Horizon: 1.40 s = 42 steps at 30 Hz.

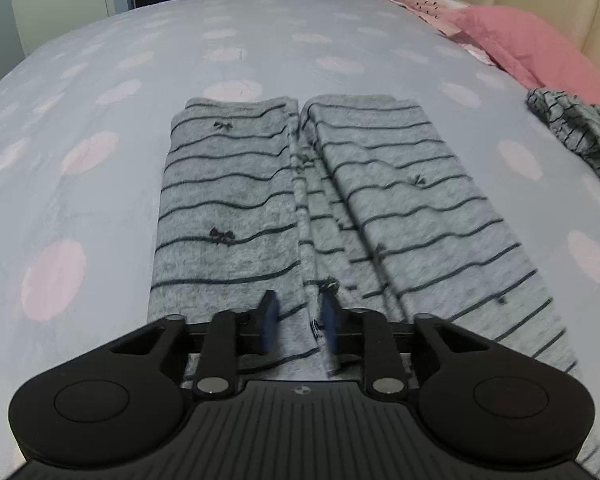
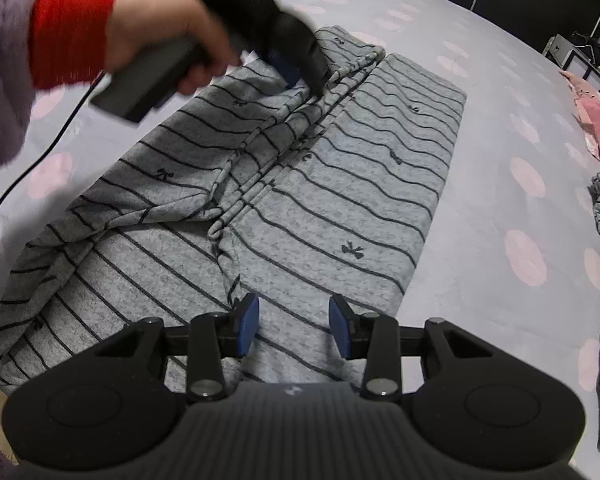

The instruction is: Fold clothes

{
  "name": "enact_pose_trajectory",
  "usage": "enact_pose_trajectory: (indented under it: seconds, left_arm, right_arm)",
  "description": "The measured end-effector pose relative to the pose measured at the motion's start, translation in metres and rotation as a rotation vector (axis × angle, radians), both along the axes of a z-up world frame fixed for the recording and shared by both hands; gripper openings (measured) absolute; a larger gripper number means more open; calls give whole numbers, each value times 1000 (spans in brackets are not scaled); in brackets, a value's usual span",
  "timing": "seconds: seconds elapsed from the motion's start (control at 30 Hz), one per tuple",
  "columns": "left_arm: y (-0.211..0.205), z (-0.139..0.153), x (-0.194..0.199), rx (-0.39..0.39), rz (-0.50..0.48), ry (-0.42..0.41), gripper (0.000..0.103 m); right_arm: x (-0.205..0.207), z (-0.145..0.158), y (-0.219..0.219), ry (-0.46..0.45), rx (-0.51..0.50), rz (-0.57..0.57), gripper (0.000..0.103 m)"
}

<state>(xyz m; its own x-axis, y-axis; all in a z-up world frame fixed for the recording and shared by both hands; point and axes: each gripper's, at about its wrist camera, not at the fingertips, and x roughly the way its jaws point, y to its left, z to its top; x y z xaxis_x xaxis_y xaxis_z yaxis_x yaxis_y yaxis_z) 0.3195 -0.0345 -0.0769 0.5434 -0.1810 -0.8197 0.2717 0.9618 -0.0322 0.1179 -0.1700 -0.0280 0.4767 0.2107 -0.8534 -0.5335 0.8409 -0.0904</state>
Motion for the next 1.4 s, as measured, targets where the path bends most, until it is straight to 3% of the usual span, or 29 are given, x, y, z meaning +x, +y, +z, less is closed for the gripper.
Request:
enact_pose_trajectory:
  seconds: [0.07, 0.2, 0.33, 0.47, 0.6, 0.67, 0.73, 0.77, 0.9, 1.07, 1.1, 1.13, 1.27, 1.4]
  left_arm:
    - [5, 1, 2, -19, 22, 1, 3]
    - [13, 17, 3, -139, 49, -2, 2]
    - [-3, 22, 2, -185, 7, -18, 2]
    - [-25, -2, 13, -95, 0, 49, 2]
    - [-26, -5, 11, -84, 14, 33, 2]
    - [-24, 3, 3, -64, -2, 18, 8]
    - [-21, 13, -12, -40, -18, -8, 26]
    - [-20, 18, -21, -36, -25, -21, 27]
    - [-17, 34, -63, -39, -57, -54, 27]
    - [-32, 18, -98, 76, -91, -26, 27]
    - [-34, 11, -101, 93, -99, -15, 23]
    - [-35, 6, -104, 107, -105, -20, 11]
    - [-27, 6, -112, 46, -98, -24, 5]
    - [-16, 12, -110, -88, -85, 7, 5]
  right_arm:
    - [-1, 3, -3, -7, 3, -6, 42]
    - [-2, 7, -8, -18, 10, -13, 42]
    - [-4, 10, -10, -29, 11, -10, 42]
    - [-7, 12, -9, -29, 12, 0, 42]
    - [-7, 14, -10, -30, 16, -1, 42]
    - [-7, 15, -11, -30, 22, -4, 42]
    - [-7, 15, -11, -29, 25, -6, 42]
    - [-7, 16, -12, -30, 26, -6, 42]
    - [-8, 20, -11, -40, 33, 1, 42]
    - [-16, 27, -11, -56, 46, 18, 42]
    - [-18, 28, -11, -58, 47, 20, 42]
    - [-19, 29, -12, -61, 47, 22, 42]
    - [-24, 34, -15, -75, 48, 22, 42]
    - [-27, 37, -17, -88, 49, 24, 42]
